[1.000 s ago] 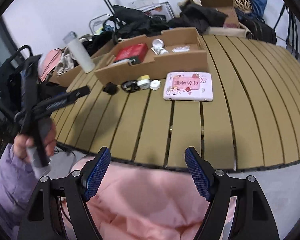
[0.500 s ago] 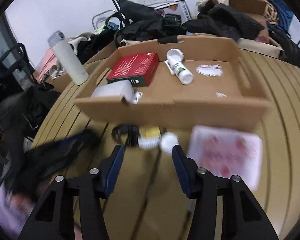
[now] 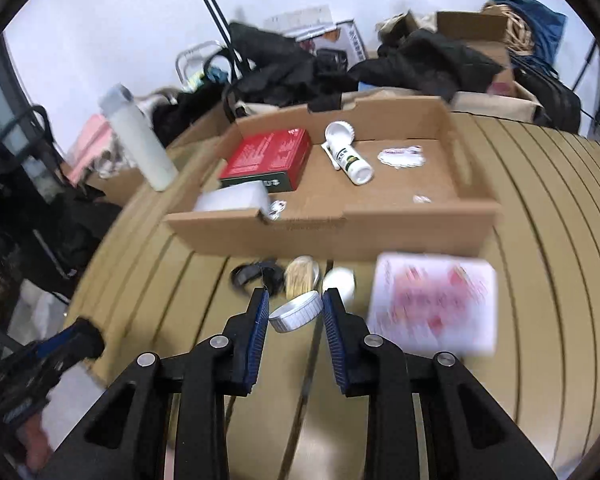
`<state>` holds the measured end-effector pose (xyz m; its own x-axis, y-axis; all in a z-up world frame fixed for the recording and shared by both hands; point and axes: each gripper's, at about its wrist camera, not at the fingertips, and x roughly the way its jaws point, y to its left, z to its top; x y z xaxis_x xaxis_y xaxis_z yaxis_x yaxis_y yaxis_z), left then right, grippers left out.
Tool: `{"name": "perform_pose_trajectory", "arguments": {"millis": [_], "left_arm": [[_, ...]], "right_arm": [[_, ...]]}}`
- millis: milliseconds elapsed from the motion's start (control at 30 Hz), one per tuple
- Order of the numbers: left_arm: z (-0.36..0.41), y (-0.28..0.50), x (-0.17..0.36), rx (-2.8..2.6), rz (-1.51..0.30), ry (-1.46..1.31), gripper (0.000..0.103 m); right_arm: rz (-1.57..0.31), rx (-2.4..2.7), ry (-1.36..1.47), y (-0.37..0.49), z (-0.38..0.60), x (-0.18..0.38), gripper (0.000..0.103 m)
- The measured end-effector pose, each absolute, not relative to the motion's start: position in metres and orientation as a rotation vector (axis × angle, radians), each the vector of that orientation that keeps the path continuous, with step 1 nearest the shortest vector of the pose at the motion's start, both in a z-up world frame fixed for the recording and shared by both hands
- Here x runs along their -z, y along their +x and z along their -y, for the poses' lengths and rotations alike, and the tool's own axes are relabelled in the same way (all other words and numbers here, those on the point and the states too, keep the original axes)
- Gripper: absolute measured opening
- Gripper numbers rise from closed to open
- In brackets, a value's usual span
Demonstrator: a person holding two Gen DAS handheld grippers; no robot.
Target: Organize objects
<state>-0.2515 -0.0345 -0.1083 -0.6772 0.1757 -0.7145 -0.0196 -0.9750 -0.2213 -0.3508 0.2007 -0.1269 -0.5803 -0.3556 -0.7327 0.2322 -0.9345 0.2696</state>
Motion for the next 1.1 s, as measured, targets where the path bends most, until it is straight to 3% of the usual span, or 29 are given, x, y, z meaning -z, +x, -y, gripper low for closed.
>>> {"name": "perform_pose_trajectory", "arguments": {"millis": [267,700,867,1100], "left_arm": [[-0.003,-0.201,0.086,-2.71,0.187,-1.14,0.03],[-0.005,-0.183,0.074,-2.718,0.183,-1.084,0.03],[-0.013,-0.233,0.066,-2.656,0.213,-1.03,0.03],[-0.036,-0.401,0.075,-2.479,0.348,-1.186,0.03]], "right_arm": [[0.231,2.581,1.189,-0.222,-0.243,0.101,0.031],[0.152,2.595,1.044,-0.194,-0.226,0.074,0.031],[0.19,2.57,1.08,-0.225,-0.234,0.077,0.031],[0.408,2.475,1.151,-0.368,-0.242,0.077,0.031]]}}
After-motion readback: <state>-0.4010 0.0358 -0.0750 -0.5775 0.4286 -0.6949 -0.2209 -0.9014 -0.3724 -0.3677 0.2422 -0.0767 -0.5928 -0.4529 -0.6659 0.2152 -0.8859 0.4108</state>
